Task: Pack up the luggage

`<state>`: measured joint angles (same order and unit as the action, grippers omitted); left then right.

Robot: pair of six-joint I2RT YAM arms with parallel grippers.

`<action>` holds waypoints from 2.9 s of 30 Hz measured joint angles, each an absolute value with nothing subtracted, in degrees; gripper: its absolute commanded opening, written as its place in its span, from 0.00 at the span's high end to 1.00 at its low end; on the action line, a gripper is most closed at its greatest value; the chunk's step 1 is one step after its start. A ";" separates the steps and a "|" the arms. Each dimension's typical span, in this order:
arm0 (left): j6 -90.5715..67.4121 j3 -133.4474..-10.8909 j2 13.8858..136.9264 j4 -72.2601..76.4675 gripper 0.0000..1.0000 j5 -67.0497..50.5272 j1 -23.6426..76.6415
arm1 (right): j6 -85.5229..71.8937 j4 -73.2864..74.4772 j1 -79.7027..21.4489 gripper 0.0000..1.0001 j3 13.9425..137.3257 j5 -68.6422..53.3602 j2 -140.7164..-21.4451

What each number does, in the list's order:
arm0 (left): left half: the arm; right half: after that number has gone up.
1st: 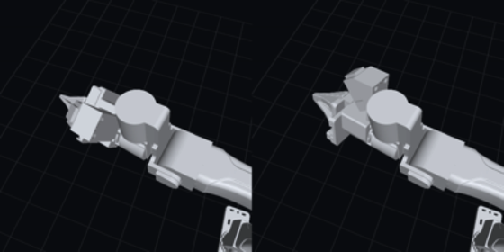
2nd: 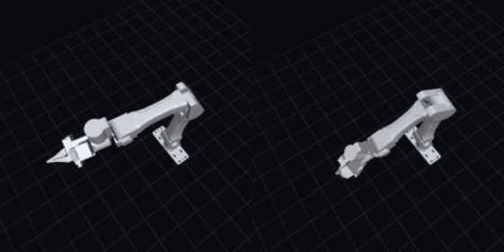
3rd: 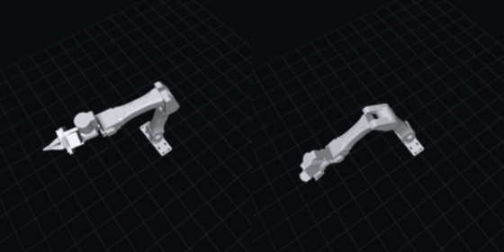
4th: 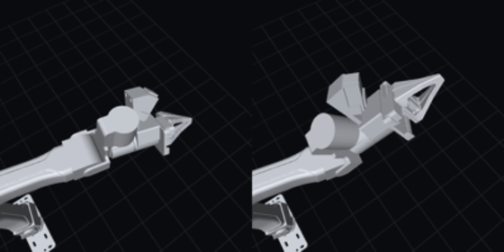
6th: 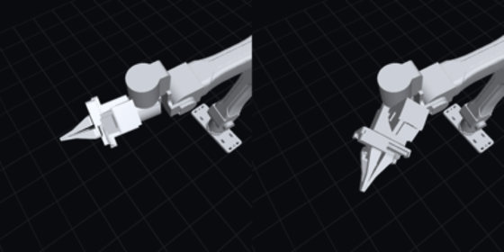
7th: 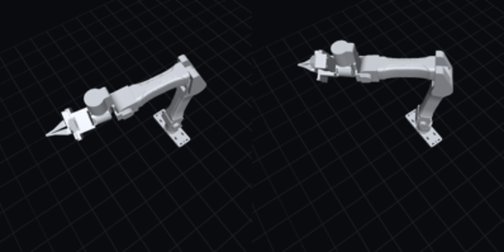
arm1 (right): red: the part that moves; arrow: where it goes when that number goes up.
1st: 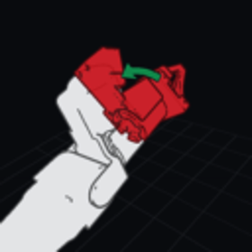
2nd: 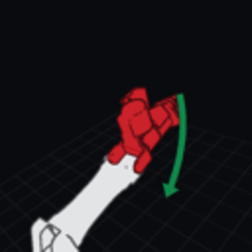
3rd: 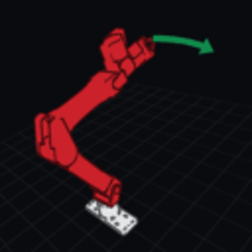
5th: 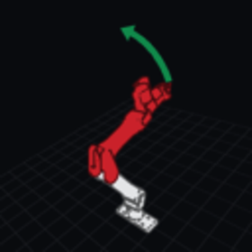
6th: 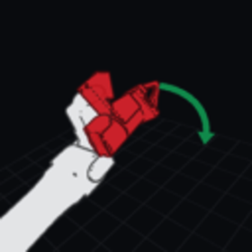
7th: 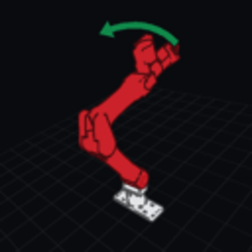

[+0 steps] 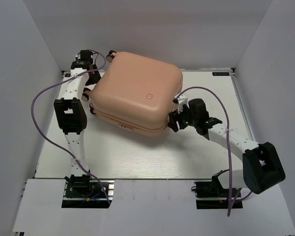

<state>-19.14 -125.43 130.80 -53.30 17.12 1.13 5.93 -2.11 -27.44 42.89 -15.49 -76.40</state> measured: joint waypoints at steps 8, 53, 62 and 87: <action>-23.66 -125.82 119.22 -69.43 0.00 15.81 -5.61 | -3.14 3.42 -27.70 0.23 48.69 5.39 -66.74; -55.75 -99.63 95.57 -74.39 0.00 18.11 1.61 | -5.52 -0.40 -36.51 0.36 34.06 -4.34 -60.42; -57.84 -96.29 91.46 -65.41 0.00 15.66 2.00 | -3.99 2.17 -36.49 0.34 33.93 -2.94 -58.57; -65.30 -97.17 101.78 -57.63 0.91 20.12 2.74 | -0.93 -11.11 -36.45 0.50 33.85 -8.10 -69.34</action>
<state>-65.30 -97.17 101.78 -57.63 20.12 2.74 -0.93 -11.11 -36.45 33.85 -8.10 -69.34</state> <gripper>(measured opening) 0.599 0.534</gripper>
